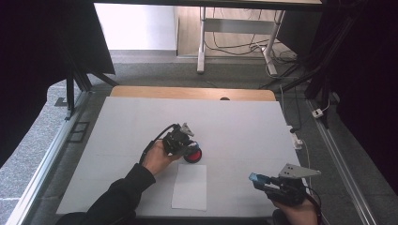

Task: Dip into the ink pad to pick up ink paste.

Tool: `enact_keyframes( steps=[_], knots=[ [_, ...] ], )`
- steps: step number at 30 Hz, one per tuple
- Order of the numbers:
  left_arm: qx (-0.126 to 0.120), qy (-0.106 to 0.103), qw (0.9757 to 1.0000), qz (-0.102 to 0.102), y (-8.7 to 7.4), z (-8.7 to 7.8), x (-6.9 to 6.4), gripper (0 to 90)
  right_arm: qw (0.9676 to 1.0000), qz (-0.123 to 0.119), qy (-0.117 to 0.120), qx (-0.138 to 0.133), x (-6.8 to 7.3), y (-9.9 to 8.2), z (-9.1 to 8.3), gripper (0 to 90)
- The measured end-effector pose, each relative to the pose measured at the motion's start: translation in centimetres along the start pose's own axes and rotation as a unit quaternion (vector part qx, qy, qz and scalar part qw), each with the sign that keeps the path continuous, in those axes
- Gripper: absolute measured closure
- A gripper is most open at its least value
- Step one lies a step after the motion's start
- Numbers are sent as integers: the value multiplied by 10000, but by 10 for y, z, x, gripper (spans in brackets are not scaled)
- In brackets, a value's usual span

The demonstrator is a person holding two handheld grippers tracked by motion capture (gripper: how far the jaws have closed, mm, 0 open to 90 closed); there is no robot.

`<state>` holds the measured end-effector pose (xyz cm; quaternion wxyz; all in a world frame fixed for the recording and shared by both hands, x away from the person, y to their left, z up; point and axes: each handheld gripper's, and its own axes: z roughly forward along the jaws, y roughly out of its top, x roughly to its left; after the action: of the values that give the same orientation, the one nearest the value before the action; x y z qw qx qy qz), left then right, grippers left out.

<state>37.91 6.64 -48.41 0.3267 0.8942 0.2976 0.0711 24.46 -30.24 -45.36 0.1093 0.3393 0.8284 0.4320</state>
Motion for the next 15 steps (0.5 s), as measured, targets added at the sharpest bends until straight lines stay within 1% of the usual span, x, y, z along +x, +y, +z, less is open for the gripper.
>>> enact_keyframes(
  steps=[3, 6, 8, 9, 11, 12, 15],
  knots=[
    [-52, -180, 9996, -217, -2, 0, 7, 710, 10000, 2, -3, -6, 0, 0, 0, 688],
    [-138, -363, 9981, -471, -5, 0, 13, 710, 10000, -1, 1, 9, 0, 0, 0, 688],
    [-181, -419, 9974, -557, -6, 0, 15, 710, 10000, -1, 1, 10, 0, 0, 0, 688],
    [-177, -409, 9975, -547, -6, 0, 15, 710, 10000, -2, 1, 11, 0, 0, 0, 688],
    [-140, -331, 9983, -458, -5, 0, 12, 710, 10000, -2, 2, 12, 0, 0, 0, 688],
    [-87, -257, 9990, -342, -4, 0, 10, 710, 10000, -2, 1, 15, 0, 0, 0, 688],
    [-32, -53, 9998, -179, -1, 0, 3, 710, 10000, -5, -7, 14, 0, 0, 1, 688]
  ],
)
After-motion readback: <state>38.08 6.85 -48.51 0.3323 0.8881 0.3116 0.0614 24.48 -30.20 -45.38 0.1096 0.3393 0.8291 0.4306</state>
